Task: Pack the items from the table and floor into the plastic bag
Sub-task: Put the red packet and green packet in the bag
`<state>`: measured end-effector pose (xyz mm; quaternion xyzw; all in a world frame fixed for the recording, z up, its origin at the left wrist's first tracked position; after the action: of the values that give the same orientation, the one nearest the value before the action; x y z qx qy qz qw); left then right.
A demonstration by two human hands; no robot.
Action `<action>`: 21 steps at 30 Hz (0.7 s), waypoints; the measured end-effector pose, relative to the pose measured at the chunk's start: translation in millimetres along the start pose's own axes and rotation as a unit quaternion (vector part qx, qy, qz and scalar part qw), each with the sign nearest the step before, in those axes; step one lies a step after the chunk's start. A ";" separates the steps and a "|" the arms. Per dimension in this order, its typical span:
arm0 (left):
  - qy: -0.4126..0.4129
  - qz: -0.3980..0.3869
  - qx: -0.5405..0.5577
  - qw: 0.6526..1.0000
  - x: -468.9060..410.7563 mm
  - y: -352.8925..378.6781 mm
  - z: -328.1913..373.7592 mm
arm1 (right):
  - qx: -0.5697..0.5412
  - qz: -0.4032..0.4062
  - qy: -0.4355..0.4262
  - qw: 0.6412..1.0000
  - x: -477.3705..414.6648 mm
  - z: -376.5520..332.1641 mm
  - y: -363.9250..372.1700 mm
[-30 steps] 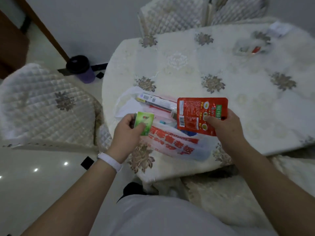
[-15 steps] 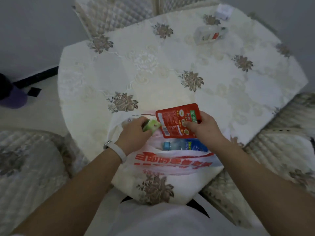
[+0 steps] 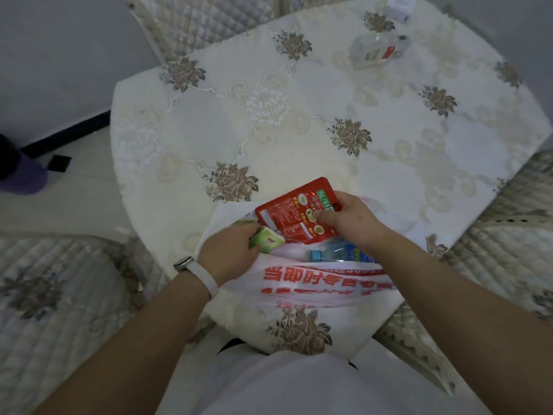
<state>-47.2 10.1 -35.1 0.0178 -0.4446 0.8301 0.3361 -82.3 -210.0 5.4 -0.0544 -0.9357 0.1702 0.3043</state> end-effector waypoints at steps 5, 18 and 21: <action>-0.008 0.016 -0.035 0.999 5.8 -6.2 -5.4 | 0.171 -0.023 0.041 0.984 -1.0 25.0 11.6; 0.021 0.046 0.026 0.998 15.3 3.6 13.1 | 0.495 0.011 0.027 0.869 -4.7 34.2 21.7; 0.043 0.043 0.026 0.998 14.0 5.8 25.3 | 0.471 0.043 0.027 0.881 5.4 39.5 13.9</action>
<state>-68.2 -3.5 -19.4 -0.0284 -0.4086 0.8551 0.3179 -109.9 -207.1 -26.4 0.0505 -0.7333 0.6024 0.3113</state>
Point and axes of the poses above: each hand's wrist, its own x-axis away from the middle knuckle, its own y-axis out of the palm, z = x × y, the point moved 6 cm from there along -x, towards the middle knuckle, and after that the axes turned 3 degrees about x, right-handed, at the moved point
